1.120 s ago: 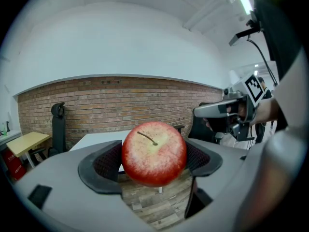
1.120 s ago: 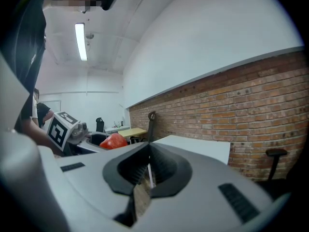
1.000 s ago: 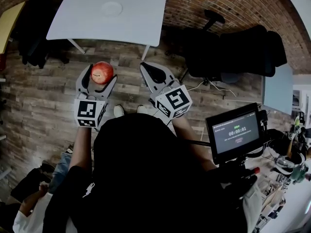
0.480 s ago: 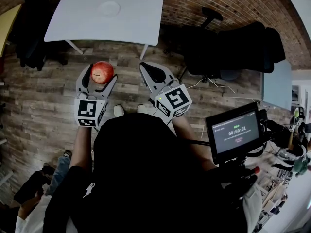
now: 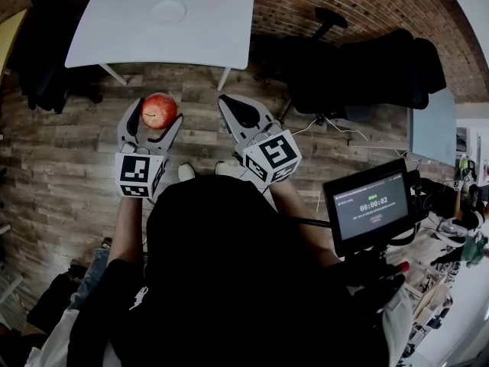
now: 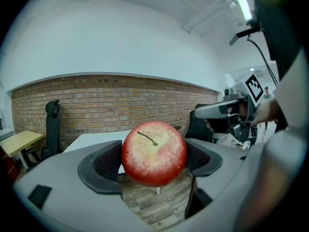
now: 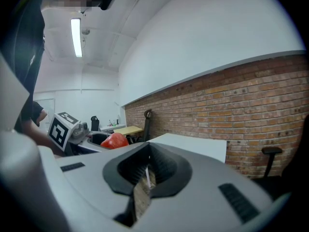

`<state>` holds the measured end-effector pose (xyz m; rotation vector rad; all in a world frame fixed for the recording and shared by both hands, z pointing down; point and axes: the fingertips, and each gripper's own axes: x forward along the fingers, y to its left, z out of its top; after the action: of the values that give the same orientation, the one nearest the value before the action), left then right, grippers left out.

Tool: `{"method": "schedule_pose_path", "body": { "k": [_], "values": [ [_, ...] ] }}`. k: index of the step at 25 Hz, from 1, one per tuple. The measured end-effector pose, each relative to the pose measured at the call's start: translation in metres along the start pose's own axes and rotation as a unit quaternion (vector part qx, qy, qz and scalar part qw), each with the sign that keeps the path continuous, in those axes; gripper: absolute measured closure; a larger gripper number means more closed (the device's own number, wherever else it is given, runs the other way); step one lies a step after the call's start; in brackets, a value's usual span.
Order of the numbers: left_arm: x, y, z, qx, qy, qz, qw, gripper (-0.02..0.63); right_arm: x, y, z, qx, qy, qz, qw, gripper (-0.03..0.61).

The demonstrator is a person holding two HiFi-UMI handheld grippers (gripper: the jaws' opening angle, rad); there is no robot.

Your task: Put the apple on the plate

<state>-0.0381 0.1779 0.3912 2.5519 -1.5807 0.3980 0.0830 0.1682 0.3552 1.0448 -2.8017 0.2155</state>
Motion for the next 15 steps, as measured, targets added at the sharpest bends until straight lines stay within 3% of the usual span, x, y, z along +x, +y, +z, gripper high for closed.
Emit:
{"method": "schedule_pose_path", "body": {
  "k": [15],
  "values": [
    [-0.001,0.024,0.003,-0.003,-0.004,-0.007,1.0,0.21,0.021,0.013,0.006,-0.008,0.012,0.002,1.0,0.575]
  ]
}}
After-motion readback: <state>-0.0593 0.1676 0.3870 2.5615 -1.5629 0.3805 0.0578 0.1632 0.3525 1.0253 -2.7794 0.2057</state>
